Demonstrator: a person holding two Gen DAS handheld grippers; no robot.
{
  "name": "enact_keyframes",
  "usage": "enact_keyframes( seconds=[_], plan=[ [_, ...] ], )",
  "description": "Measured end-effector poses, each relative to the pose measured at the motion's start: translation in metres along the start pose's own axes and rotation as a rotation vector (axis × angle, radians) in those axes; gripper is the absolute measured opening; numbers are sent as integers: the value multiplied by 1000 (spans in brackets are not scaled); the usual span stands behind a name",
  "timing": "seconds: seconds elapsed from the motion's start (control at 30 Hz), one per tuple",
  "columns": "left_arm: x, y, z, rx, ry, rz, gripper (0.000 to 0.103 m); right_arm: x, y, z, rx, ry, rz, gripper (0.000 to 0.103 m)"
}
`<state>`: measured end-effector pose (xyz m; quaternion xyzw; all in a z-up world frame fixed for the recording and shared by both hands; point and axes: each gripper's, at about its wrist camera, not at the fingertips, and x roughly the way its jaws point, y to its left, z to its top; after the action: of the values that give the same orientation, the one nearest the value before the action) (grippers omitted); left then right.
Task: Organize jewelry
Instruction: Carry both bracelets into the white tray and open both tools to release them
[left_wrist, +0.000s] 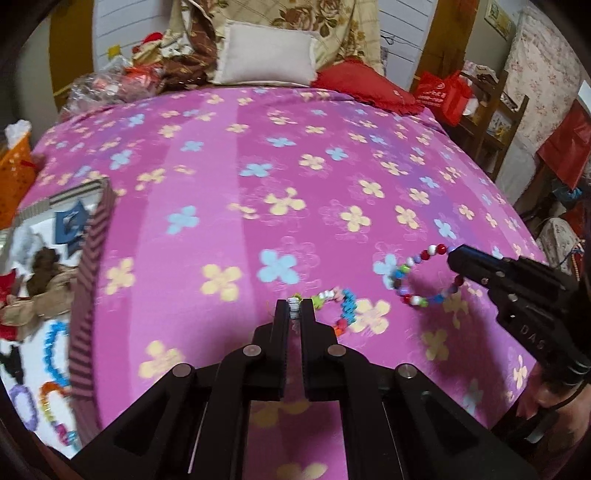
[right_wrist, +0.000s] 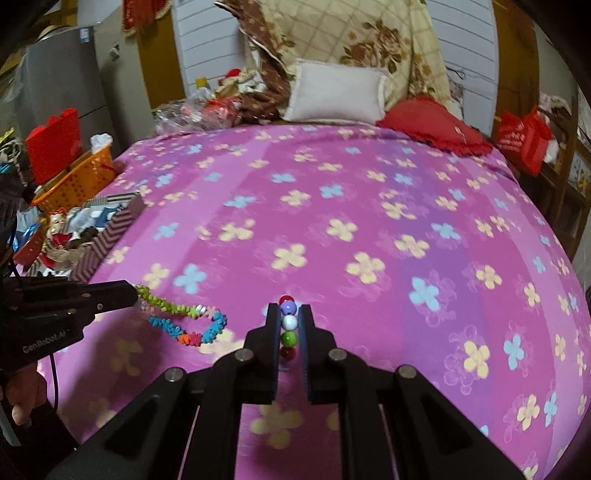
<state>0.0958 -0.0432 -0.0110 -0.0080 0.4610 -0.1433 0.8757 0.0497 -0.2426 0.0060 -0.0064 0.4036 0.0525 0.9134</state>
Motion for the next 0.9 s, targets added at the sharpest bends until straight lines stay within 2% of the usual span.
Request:
enact_keyframes(
  seconds=[0.43, 0.9],
  plan=[
    [-47, 42, -16, -59, -54, 110, 5, -15, 62, 17, -106, -19, 49, 9],
    [-98, 94, -23, -124, -115, 177, 5, -17, 144, 34, -238, -29, 127, 9]
  ],
)
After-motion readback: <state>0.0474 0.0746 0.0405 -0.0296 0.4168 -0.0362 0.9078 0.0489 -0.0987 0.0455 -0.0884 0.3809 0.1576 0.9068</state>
